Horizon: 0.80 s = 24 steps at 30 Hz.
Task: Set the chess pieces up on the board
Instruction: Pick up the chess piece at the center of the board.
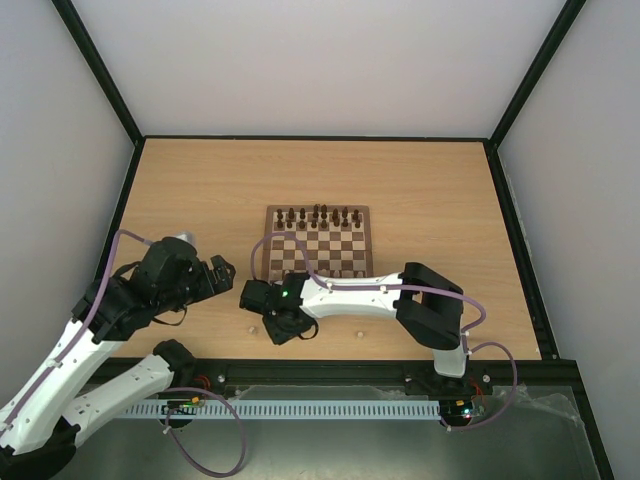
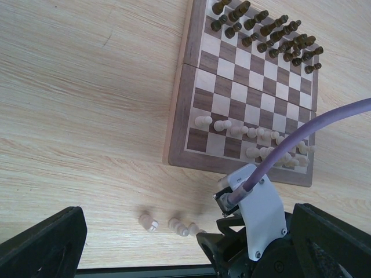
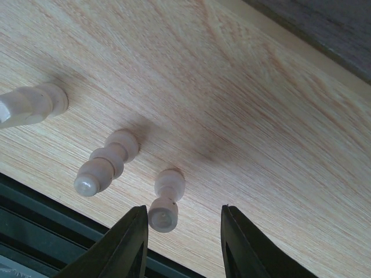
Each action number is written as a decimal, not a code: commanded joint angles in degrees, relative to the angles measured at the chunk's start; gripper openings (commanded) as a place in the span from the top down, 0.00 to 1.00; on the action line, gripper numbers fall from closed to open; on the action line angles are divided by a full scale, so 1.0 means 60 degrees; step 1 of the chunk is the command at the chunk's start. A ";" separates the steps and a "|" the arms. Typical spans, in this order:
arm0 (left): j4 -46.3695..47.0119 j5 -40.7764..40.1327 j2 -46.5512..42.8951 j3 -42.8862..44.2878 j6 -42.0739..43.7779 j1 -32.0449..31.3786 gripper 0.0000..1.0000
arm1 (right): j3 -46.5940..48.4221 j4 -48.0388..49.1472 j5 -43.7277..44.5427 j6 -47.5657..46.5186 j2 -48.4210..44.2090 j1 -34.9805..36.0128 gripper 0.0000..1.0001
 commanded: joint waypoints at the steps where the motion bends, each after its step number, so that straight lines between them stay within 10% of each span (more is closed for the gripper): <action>1: 0.0077 0.0036 0.0038 -0.0164 0.0006 0.0050 0.01 | -0.0078 -0.0085 -0.0144 -0.0210 0.0083 -0.0003 0.65; 24: 0.0122 0.0037 -0.0006 -0.0207 -0.0037 0.0050 0.01 | -0.0074 -0.0118 -0.0211 -0.0331 0.0527 -0.0003 0.76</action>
